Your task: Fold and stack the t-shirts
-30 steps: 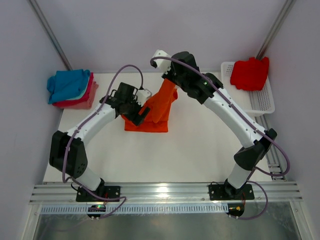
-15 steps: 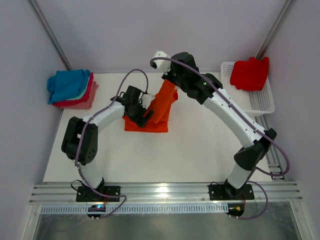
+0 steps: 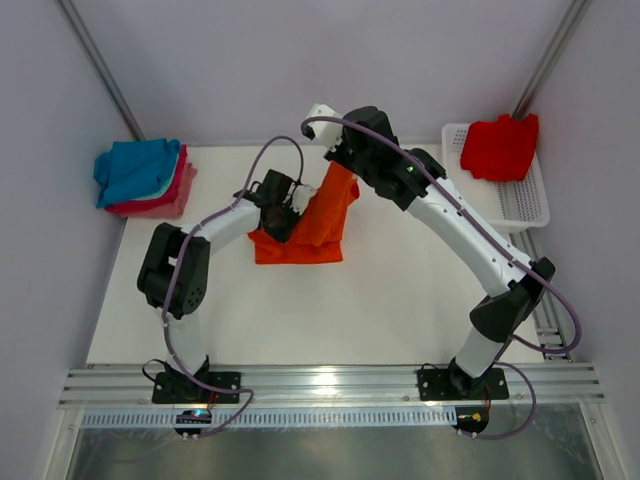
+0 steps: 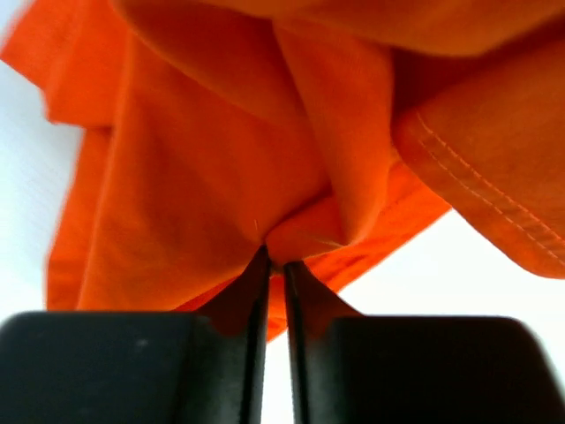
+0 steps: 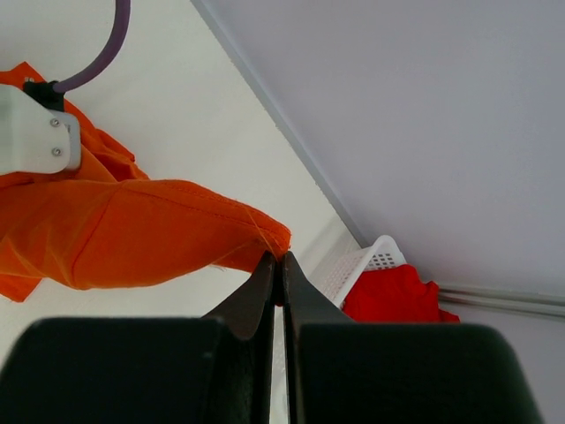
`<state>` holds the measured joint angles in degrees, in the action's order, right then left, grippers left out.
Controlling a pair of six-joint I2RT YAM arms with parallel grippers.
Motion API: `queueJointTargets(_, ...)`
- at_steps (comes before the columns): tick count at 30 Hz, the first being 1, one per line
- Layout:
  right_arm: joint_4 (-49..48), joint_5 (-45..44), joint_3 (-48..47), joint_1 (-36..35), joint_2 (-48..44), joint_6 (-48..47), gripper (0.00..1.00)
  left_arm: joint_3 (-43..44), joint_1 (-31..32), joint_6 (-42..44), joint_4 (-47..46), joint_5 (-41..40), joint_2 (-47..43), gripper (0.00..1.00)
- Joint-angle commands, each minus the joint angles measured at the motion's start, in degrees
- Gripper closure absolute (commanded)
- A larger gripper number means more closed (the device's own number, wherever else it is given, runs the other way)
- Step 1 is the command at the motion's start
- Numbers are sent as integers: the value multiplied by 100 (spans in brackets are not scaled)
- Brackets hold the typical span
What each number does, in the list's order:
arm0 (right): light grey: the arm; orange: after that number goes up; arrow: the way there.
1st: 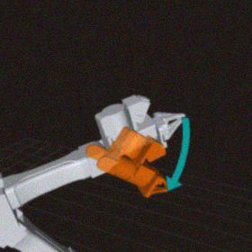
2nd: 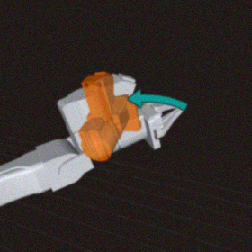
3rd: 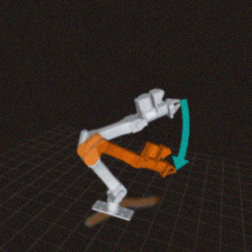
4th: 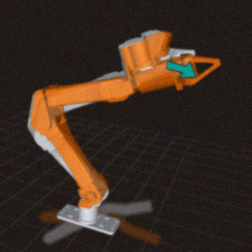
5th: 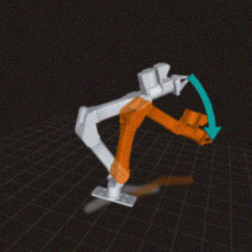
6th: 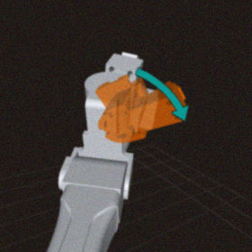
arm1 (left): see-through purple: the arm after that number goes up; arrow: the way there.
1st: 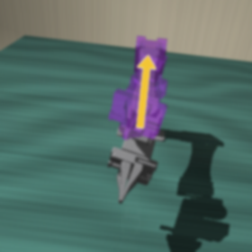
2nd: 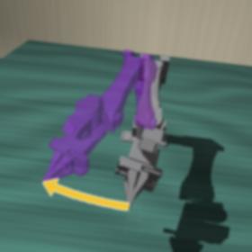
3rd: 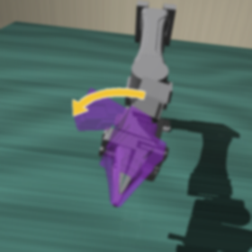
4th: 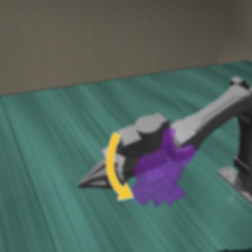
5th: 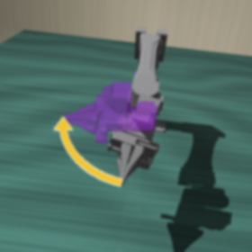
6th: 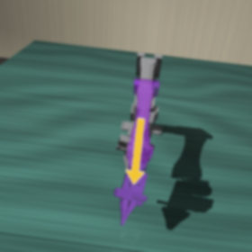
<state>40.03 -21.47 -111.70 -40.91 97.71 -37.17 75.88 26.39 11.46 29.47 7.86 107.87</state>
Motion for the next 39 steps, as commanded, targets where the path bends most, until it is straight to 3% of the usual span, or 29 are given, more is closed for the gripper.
queueJointTargets(1,-356,-120,69,21,-437,43,97,647,6,-144,4,-467,-47,100)
queueJointTargets(15,-593,-374,192,188,-525,26,97,3168,-161,523,1411,-2524,-1286,100)
queueJointTargets(21,-672,-542,87,188,-525,-89,97,3627,-187,813,1438,-2764,-1760,100)
queueJointTargets(29,-725,-595,245,188,-551,-98,97,3478,-187,954,2236,-1613,-1999,100)
queueJointTargets(34,-769,-630,307,188,-569,-124,97,2951,-187,1252,2791,-761,-1867,100)
queueJointTargets(37,-821,-709,272,188,-534,-150,97,2617,-178,1498,3160,763,-1761,100)
queueJointTargets(39,-848,-753,289,188,-516,-159,97,2424,-143,1709,3485,1277,-1656,100)
